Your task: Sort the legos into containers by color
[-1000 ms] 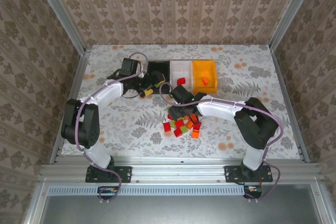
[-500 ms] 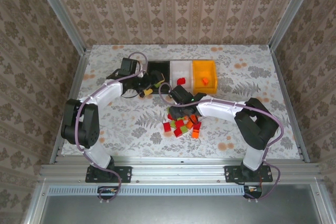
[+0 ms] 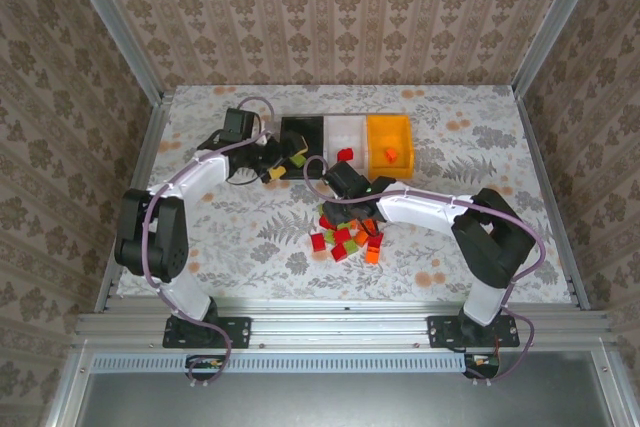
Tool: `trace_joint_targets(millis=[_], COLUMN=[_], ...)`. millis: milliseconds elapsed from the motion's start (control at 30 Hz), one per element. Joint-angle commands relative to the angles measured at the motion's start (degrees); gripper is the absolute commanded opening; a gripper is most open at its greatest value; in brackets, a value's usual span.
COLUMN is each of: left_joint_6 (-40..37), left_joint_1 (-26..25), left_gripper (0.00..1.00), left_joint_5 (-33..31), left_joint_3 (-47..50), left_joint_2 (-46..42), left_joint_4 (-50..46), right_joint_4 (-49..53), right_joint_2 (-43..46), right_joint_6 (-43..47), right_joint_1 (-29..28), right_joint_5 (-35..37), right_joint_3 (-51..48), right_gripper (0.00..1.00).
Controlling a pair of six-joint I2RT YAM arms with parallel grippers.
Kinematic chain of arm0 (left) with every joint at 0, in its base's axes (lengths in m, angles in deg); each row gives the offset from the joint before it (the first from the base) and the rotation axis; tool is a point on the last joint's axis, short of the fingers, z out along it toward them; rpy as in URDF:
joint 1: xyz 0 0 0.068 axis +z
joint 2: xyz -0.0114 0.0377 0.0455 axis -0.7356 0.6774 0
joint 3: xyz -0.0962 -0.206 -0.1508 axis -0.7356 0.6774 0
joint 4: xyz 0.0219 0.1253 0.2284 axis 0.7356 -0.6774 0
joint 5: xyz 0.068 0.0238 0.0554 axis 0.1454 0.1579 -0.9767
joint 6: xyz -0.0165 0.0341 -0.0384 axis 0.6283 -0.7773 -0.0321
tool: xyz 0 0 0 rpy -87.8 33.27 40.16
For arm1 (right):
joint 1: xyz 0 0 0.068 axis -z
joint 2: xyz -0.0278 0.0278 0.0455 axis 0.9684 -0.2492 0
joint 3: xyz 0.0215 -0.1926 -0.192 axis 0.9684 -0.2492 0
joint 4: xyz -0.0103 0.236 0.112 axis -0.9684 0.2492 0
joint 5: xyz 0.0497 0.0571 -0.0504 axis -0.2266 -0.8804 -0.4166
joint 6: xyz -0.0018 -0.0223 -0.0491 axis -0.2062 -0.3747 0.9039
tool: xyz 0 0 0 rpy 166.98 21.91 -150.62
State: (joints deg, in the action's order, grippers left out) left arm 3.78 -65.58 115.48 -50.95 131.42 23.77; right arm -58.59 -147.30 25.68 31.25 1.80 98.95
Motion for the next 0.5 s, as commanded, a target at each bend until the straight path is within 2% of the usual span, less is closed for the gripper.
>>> trace_joint_targets(millis=[0, 467], left_joint_6=[0.0, 0.8], left_joint_1=[0.3, 0.2], left_gripper=[0.96, 0.96], left_joint_5=[0.8, 1.9], left_joint_3=[-1.5, -1.3], left_joint_2=[-1.7, -1.0], left_joint_4=[-0.7, 0.3], right_joint_4=[-0.3, 0.2], right_joint_2=[1.3, -2.3], right_joint_6=[-0.6, -1.3], right_joint_1=[0.0, -0.3], right_joint_5=[1.6, 0.7], right_joint_3=[2.0, 2.5], right_gripper=[0.51, 0.51])
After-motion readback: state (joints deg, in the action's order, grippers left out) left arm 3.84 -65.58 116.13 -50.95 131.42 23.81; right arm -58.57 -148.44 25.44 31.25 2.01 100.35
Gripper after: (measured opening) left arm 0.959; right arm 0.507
